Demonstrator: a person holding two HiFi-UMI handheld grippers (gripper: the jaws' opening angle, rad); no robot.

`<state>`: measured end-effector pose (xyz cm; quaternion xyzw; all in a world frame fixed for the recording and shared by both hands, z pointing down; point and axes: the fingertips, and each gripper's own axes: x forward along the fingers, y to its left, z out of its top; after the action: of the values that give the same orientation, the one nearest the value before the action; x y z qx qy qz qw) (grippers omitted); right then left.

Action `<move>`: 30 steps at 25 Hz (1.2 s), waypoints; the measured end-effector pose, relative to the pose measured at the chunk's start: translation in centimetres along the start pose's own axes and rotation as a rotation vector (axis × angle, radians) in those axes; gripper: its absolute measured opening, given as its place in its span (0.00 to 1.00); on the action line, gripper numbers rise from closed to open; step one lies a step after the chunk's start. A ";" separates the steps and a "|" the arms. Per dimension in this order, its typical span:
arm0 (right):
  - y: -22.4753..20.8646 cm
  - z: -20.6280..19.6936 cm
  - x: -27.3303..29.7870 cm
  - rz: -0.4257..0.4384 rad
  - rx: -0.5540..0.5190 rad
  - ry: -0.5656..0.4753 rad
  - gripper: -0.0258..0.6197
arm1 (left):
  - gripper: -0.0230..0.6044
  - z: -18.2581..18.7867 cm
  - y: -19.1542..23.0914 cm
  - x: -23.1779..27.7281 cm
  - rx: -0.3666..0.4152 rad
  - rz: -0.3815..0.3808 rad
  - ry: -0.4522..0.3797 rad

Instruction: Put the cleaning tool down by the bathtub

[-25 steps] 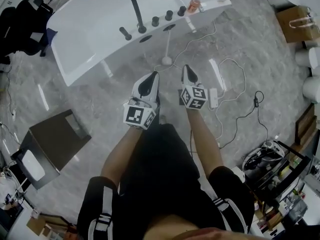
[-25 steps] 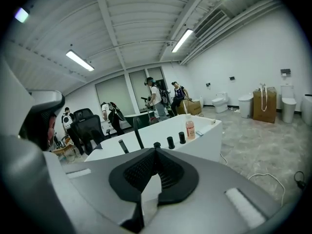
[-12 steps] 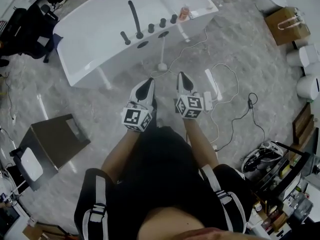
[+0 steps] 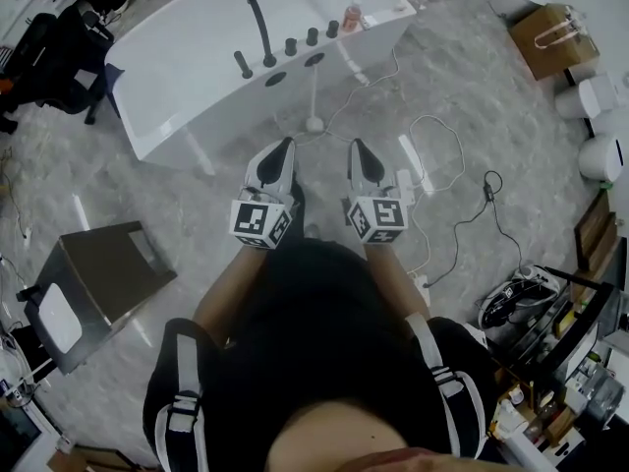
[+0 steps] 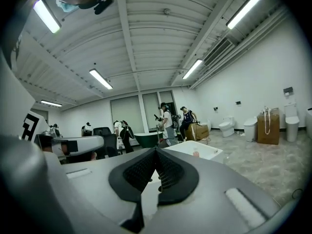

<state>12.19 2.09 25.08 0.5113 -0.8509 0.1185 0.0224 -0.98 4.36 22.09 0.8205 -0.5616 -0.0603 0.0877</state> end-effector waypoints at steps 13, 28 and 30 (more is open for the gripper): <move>1.4 -0.5 -4.3 0.023 0.006 0.011 0.04 | 0.05 -1.6 -4.8 -2.7 -0.007 -0.057 0.027; 1.7 -0.2 -5.0 0.011 0.005 -0.013 0.04 | 0.05 -2.0 -5.3 -2.9 -0.007 -0.074 0.034; 1.8 -0.1 -4.9 0.010 0.005 -0.018 0.04 | 0.05 -1.9 -5.1 -2.9 -0.006 -0.075 0.032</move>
<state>12.95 7.18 24.10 0.5080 -0.8534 0.1160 0.0130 3.00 8.98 22.92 0.8417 -0.5286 -0.0519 0.0968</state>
